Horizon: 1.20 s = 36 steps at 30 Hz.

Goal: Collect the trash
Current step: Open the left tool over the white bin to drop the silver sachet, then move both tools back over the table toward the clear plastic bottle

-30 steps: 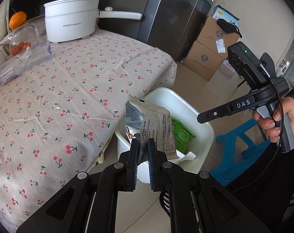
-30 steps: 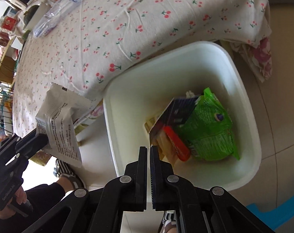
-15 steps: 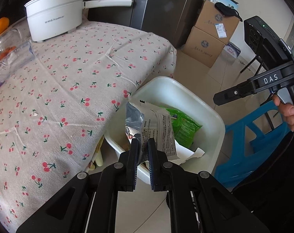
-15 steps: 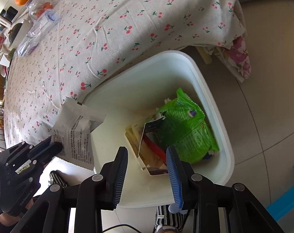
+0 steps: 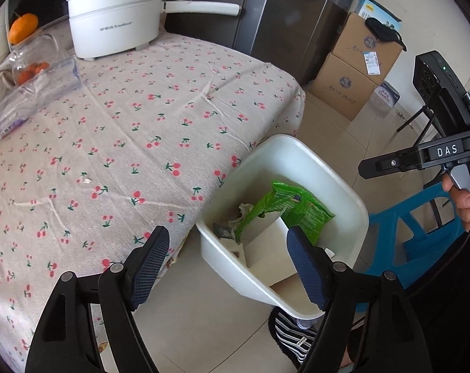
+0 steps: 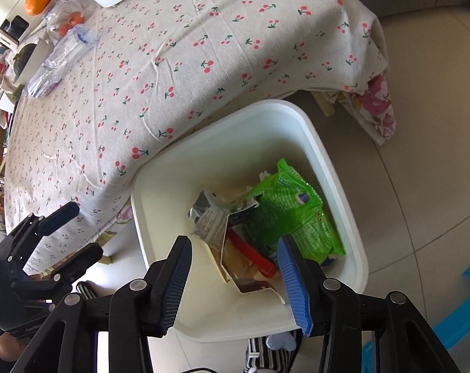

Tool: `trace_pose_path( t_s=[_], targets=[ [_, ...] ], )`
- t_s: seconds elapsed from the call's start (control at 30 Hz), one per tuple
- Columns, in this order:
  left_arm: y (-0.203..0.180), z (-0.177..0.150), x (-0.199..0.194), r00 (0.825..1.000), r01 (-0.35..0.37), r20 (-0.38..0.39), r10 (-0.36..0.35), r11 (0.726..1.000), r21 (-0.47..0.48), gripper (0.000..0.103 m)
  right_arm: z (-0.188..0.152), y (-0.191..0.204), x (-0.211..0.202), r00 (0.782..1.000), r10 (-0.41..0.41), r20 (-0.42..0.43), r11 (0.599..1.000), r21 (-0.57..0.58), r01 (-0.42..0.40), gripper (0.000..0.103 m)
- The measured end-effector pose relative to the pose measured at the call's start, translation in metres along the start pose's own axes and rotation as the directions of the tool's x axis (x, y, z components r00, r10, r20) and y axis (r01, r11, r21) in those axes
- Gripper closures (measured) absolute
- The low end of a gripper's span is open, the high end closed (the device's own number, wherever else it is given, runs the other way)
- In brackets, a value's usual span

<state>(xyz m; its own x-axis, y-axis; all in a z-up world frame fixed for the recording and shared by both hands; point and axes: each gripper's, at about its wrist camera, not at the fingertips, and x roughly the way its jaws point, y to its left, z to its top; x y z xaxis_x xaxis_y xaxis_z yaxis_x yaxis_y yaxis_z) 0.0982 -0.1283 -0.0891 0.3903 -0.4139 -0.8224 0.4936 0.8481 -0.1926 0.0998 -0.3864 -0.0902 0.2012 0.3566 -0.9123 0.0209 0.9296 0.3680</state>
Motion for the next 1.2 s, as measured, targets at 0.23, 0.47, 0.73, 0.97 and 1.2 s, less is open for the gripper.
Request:
trace_pose_path(
  t_s=[0.23,0.47,0.73,0.97,1.2],
  targets=[
    [0.029,-0.002,-0.031,0.998,-0.051,0.036,0.054,0.997,-0.066,0.009,0.005,0.016,-0.003,1.0,-0.001,0.024,1.0,-0.026,0.002,0.046],
    [0.067,-0.008,-0.065,0.99,-0.099,0.086,0.112,0.984,-0.149,0.0,0.018,0.048,0.003,0.998,-0.015,0.065,0.998,-0.063,0.019,0.038],
    [0.114,-0.017,-0.093,0.972,-0.172,0.126,0.199,0.965,-0.196,0.0,0.036,0.104,0.022,0.993,-0.029,0.118,0.985,-0.164,0.048,0.03],
    [0.153,0.013,-0.109,0.927,-0.316,0.212,0.308,0.949,0.001,0.0,0.061,0.154,0.035,0.989,-0.009,0.147,0.973,-0.227,0.043,0.029],
    [0.211,0.091,-0.068,0.942,-0.33,0.137,0.308,0.925,0.187,0.0,0.094,0.183,0.039,0.976,0.008,0.218,0.964,-0.262,0.051,0.026]
  ],
)
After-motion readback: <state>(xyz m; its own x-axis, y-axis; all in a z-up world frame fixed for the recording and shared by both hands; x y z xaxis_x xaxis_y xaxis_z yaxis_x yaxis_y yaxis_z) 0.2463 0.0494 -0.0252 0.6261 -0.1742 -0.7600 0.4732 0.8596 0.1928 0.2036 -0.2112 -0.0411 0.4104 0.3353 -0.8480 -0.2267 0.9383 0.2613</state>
